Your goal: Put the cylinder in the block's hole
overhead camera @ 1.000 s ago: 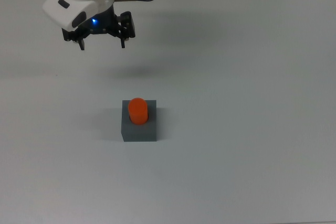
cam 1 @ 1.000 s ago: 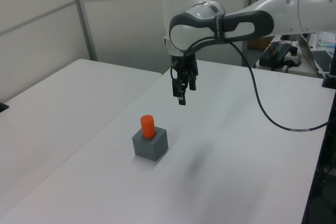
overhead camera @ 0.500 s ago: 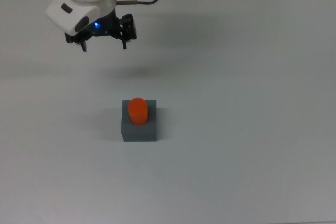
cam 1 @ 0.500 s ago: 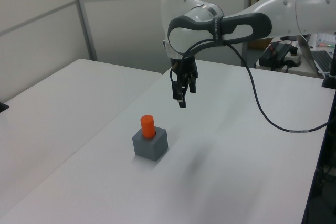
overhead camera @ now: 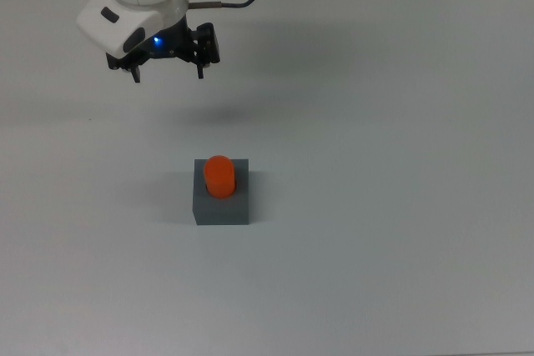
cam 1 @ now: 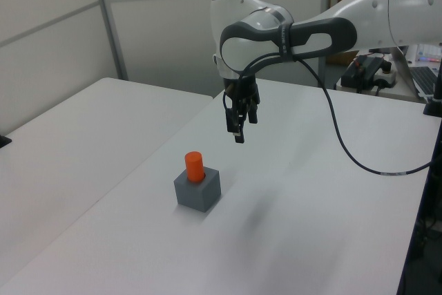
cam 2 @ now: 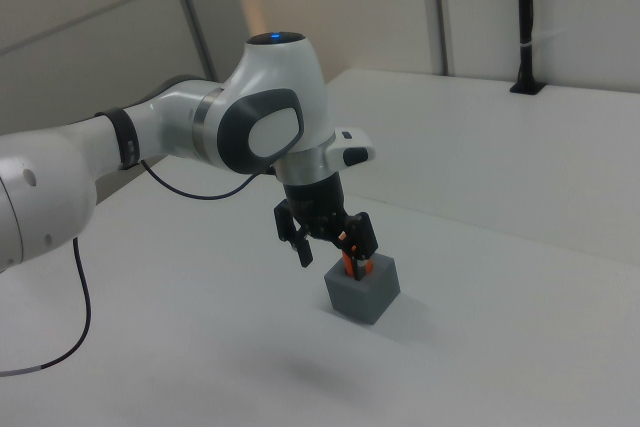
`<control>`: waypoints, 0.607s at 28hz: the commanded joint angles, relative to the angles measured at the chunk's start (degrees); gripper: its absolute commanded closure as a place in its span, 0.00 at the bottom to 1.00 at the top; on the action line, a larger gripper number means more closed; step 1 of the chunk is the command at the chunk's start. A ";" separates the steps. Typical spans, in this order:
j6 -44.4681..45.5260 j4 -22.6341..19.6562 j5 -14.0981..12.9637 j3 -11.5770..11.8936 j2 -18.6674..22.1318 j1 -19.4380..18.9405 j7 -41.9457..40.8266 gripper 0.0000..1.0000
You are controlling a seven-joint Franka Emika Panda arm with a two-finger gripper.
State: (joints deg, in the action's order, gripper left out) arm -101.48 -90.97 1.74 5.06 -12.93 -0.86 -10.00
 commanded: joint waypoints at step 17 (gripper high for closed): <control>1.46 -0.35 0.63 0.04 0.36 -0.29 -0.02 0.00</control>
State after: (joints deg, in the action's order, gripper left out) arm -101.48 -90.98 1.74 5.06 -12.96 -0.86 -10.00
